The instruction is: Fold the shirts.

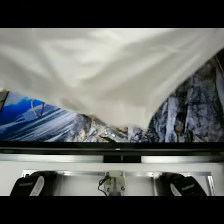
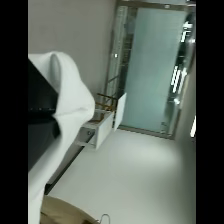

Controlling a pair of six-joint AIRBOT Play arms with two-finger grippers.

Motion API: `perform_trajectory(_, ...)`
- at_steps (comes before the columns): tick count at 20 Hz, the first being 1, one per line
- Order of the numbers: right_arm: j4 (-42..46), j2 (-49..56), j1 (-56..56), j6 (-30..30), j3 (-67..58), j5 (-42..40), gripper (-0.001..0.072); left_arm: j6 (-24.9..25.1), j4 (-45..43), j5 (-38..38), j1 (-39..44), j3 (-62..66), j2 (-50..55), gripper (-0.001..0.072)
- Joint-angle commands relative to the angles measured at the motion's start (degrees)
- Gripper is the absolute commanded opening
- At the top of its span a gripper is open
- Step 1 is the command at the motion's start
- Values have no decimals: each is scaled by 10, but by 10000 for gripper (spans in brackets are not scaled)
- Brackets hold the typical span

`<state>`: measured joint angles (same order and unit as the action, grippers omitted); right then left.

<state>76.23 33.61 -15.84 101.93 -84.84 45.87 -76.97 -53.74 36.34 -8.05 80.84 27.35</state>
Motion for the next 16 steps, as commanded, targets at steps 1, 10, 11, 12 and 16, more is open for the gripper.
perform_trajectory(1, 37, -25, 11, -1, -12, 26, 57, -11, -44, -6, -2, 24, -29, 30)
perform_trajectory(10, 231, 169, 11, -2, -11, 171, 57, -10, -112, 95, 1, -104, 95, 31)
perform_trajectory(11, 231, 208, 11, -2, -11, 164, 58, -11, -112, 87, 5, -126, 123, 31)
perform_trajectory(12, 230, 254, 11, 2, -11, 150, 58, -10, -112, 77, 11, -143, 151, 31)
perform_trajectory(16, 231, 429, 11, 71, -11, 18, 58, -11, -112, 9, 62, -170, 310, 31)
